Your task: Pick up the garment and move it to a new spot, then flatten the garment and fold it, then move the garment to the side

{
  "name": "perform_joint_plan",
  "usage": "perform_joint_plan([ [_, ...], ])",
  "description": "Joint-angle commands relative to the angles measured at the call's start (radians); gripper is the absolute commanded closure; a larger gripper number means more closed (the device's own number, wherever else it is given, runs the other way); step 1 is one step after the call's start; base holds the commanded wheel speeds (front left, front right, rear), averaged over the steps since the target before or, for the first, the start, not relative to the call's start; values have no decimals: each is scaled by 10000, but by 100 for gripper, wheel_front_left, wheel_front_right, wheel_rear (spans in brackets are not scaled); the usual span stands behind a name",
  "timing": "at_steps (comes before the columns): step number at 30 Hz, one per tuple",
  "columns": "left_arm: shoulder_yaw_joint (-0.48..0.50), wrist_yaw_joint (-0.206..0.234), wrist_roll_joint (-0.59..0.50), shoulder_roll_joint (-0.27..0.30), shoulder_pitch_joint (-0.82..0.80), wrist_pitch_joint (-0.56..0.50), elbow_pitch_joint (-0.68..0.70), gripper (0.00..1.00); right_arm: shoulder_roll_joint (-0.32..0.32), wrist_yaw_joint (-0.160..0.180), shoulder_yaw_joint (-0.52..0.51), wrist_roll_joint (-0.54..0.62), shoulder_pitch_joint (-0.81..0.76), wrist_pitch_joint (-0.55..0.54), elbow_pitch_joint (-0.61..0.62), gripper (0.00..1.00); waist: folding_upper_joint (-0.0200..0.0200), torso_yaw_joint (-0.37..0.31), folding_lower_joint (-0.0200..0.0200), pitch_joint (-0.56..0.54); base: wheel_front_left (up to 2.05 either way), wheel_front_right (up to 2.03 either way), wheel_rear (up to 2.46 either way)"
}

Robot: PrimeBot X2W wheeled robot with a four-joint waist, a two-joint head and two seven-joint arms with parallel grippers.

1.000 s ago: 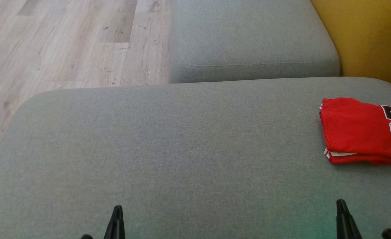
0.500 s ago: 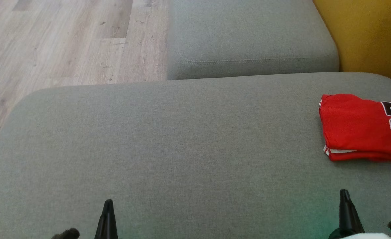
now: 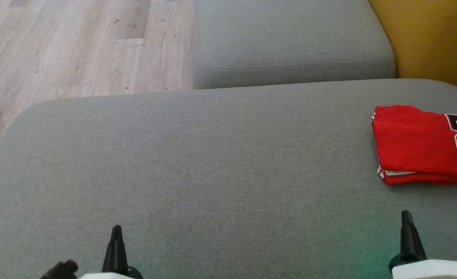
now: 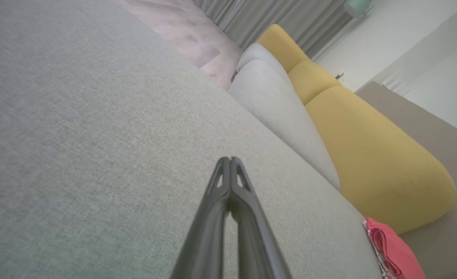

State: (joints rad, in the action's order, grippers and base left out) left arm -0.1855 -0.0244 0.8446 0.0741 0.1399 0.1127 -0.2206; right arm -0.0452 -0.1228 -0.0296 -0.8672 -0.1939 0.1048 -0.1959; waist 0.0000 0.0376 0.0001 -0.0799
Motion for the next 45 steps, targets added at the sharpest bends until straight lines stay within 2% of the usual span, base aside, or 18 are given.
perform_joint_plan([
  [1,359,-74,334,102,-593,-73,248,100,-227,-39,50,-338,569,-60,262,100,0,-10,-1,21,0,0,0],
  [45,1849,-749,5581,92,-1855,-1318,-73,100,-269,-66,-335,-5357,2221,-1328,-237,100,0,-260,-1,574,0,0,0],
])
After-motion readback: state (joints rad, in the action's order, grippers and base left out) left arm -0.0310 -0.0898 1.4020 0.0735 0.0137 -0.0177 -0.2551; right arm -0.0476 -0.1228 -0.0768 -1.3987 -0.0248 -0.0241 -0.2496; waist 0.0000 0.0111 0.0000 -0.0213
